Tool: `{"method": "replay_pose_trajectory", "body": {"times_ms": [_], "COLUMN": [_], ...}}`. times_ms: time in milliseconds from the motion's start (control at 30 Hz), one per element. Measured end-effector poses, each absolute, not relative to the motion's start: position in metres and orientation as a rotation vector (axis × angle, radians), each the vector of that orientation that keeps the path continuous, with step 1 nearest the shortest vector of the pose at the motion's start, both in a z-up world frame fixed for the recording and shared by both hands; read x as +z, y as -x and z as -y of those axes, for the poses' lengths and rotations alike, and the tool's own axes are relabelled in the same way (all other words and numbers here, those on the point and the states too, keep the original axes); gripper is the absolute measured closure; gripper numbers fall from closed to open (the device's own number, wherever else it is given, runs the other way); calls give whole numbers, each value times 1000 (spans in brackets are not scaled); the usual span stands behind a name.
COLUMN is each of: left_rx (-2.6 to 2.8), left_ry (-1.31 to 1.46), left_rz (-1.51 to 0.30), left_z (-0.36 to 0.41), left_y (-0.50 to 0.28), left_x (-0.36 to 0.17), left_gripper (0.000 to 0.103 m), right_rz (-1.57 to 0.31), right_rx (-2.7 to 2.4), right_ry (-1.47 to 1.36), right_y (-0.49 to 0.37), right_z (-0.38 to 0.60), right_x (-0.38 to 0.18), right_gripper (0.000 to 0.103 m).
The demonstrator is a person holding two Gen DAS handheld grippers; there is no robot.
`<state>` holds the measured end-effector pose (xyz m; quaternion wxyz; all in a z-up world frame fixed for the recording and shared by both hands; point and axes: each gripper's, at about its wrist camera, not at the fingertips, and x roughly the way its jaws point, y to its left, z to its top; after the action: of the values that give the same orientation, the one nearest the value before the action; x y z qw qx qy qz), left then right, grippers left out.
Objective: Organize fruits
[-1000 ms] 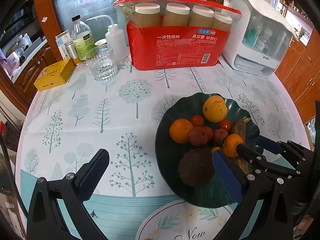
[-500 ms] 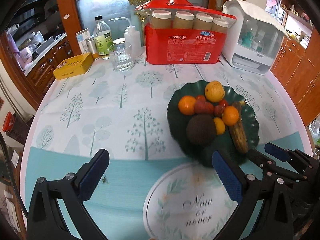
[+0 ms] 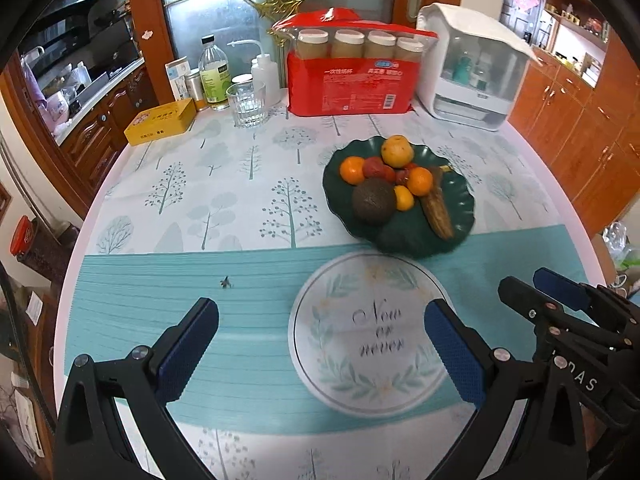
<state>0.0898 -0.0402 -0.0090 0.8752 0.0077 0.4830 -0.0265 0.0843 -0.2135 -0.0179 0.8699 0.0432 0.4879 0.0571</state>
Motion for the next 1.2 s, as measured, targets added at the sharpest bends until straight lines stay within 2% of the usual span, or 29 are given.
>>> {"method": "replay_pose_trajectory", "body": {"times_ms": [367,1200], "left_rx": [-71,-64], "left_ry": [-56,-31], "left_rz": [-970,-950], "left_z": [43,43], "left_y": [-50,-26], "left_x": [13,25], "left_gripper": [1,1], "right_rz": [-1009,-932], "right_rx": [108,88], "right_ry": [-90,-83], "right_y": [-44,-12], "right_z": [200,201], "right_x": [2,27], "right_gripper": [53,53]}}
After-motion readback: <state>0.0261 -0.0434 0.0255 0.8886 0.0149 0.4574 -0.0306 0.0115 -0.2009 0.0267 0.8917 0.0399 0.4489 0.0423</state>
